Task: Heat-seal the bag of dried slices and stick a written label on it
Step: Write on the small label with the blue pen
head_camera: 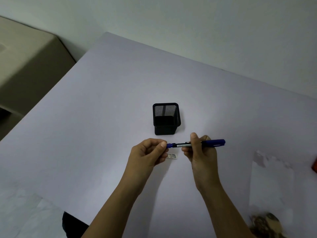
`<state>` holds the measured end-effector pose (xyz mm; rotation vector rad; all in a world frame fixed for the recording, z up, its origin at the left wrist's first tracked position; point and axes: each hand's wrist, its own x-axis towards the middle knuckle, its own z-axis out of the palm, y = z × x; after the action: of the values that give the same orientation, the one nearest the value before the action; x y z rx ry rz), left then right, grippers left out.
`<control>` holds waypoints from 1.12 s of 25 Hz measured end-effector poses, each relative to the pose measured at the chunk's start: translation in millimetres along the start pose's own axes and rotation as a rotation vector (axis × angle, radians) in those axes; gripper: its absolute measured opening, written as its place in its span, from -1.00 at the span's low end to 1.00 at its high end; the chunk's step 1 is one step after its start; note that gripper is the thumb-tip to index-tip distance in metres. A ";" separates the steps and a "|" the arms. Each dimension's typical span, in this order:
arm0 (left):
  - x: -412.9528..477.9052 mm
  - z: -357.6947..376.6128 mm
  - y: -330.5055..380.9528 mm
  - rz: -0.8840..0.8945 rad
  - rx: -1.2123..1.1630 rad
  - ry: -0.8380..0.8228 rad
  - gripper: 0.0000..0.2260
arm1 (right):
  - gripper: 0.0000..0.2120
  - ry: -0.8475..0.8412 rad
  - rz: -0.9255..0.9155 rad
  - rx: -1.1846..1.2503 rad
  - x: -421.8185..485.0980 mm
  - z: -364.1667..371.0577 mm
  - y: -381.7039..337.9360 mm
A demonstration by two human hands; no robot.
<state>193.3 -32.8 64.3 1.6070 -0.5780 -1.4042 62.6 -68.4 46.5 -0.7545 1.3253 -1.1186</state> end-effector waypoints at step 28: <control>71.9 -4.0 13.9 0.223 0.584 0.193 -0.70 | -0.80 0.066 -0.716 -0.647 99.1 24.1 -55.2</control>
<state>217.7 -96.8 37.9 2.0258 -1.0828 -0.9448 64.9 -182.7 65.9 -1.7807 1.5349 -1.2618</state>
